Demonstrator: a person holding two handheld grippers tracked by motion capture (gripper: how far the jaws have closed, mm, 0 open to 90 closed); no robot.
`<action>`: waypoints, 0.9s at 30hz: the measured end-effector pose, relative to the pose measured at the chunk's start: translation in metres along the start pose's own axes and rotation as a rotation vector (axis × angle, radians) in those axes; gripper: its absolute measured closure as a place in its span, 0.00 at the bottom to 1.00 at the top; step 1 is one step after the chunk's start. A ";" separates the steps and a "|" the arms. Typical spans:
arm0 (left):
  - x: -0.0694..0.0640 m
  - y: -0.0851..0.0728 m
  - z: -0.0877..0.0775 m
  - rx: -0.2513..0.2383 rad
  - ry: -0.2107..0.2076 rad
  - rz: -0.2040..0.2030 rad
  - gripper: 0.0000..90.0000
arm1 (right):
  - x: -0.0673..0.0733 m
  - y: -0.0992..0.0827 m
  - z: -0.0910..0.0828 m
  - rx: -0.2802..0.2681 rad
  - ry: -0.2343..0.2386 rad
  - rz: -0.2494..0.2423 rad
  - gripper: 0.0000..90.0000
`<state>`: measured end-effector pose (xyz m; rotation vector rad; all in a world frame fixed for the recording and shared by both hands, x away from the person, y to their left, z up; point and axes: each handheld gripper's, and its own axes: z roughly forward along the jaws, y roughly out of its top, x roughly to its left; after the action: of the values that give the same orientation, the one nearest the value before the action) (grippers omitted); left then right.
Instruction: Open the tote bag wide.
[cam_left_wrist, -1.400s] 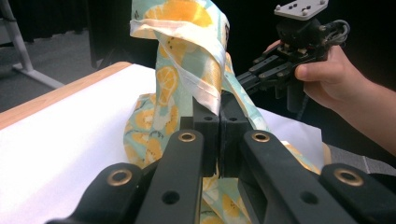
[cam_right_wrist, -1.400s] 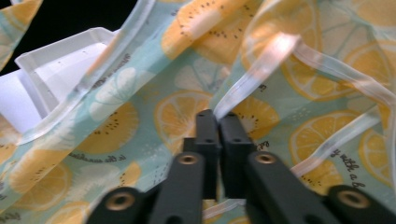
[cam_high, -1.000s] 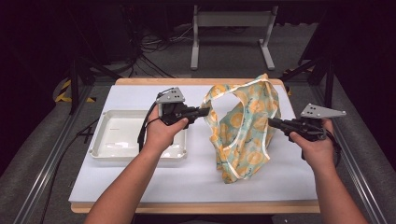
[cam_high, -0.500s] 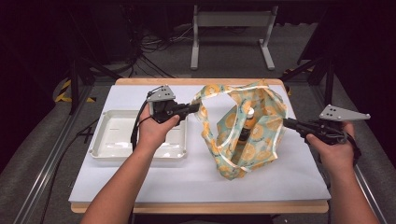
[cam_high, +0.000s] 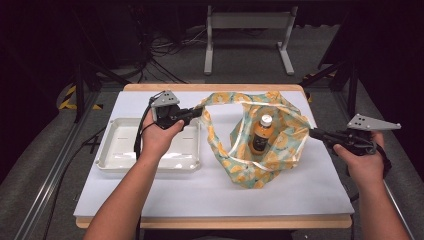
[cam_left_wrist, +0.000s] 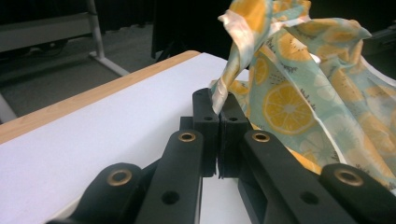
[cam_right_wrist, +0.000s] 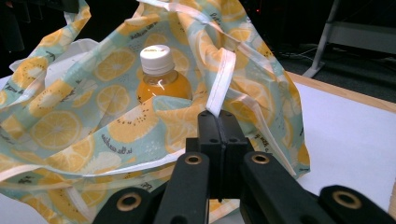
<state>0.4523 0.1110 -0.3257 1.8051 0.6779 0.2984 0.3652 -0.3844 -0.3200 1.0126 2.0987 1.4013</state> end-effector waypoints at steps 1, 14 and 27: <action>0.001 -0.001 -0.001 0.003 0.001 -0.005 0.98 | 0.000 0.000 0.001 -0.001 0.000 -0.003 1.00; -0.002 -0.013 0.008 0.031 -0.019 -0.014 0.98 | -0.006 -0.004 0.021 0.007 -0.008 0.008 1.00; 0.009 -0.041 0.023 0.124 -0.007 -0.070 0.98 | -0.021 -0.029 0.038 0.063 -0.012 0.072 1.00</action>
<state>0.4594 0.1062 -0.3727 1.8945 0.7668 0.2067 0.3945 -0.3837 -0.3633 1.1290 2.1292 1.3680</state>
